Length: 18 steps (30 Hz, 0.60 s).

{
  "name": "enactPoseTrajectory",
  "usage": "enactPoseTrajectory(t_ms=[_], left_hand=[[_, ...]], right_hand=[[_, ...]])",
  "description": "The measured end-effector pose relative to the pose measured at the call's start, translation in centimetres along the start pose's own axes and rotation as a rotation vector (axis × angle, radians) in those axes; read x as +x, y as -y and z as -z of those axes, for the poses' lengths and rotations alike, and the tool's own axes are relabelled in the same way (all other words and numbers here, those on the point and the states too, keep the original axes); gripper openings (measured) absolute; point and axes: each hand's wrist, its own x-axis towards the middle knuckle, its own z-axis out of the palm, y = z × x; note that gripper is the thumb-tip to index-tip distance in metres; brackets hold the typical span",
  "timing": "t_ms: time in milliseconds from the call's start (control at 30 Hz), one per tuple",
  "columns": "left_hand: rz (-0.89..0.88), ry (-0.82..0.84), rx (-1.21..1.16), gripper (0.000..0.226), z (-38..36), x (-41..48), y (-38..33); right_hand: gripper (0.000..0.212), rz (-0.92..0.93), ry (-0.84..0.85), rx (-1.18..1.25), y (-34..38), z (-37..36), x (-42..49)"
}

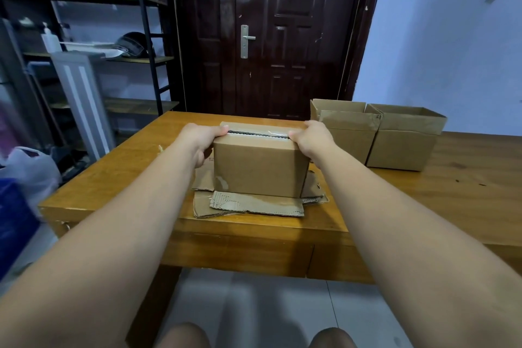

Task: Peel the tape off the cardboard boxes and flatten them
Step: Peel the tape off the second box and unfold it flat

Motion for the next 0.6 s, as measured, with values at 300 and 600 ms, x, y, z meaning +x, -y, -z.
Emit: enactPoseTrajectory(t_ms=[300,600], left_hand=[[0.129,0.004,-0.242,0.016,-0.5,-0.8,0.3],[0.125,-0.001,-0.322,0.018,0.4,-0.1,1.2]], right_hand=[[0.029,0.362,-0.109,-0.547,3.5,-2.4,-1.8],[0.043,0.506,0.115,-0.479,3.9,-4.7,-2.9]])
